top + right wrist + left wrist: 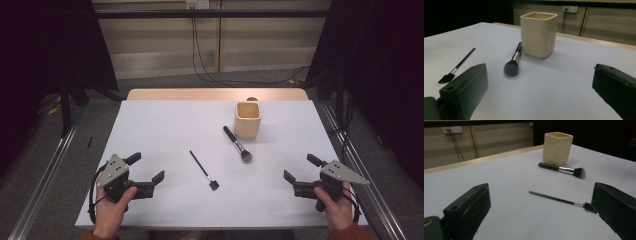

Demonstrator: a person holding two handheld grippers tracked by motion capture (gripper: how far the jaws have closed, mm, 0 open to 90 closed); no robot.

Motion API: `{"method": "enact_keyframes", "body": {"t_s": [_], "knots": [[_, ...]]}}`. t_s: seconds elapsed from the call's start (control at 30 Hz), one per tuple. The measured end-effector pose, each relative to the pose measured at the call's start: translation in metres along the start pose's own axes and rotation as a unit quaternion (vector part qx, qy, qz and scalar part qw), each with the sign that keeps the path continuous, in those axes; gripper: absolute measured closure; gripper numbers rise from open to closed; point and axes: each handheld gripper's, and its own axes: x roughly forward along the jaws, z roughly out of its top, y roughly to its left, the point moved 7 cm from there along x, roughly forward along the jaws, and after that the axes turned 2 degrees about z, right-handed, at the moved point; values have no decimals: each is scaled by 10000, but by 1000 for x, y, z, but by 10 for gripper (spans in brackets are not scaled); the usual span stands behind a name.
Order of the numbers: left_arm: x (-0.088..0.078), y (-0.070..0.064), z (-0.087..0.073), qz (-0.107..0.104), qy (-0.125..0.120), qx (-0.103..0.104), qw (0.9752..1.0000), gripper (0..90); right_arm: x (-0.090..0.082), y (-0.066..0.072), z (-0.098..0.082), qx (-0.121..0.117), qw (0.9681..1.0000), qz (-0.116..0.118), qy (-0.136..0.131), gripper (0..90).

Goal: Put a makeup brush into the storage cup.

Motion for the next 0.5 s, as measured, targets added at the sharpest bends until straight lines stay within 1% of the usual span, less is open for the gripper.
{"method": "enact_keyframes", "body": {"t_s": [0.03, 0.1, 0.2, 0.27, 0.37, 0.5], "knots": [[3, -2, 2, -34, -9, 99, 9999, 26, 0, 0, 0, -1, 10000, 1, -2, 0], [5, -4, 5, -55, -31, 175, 9998, 24, 0, -1, 0, -13, 10000, -13, 8, 0], [6, -5, 7, -62, -59, 164, 9998, 22, 0, -1, 0, 13, 10000, -19, 7, 0], [11, -5, 10, -64, -81, 139, 9998, 22, -1, -1, 0, -7, 10000, -14, 7, 0], [16, -6, 11, -127, -88, 143, 9998, 27, 0, -1, 0, -7, 10000, -11, -2, 0], [22, -6, 13, -137, -111, 27, 9998, 26, -1, -1, -1, -3, 10000, -23, -2, 0]]}}
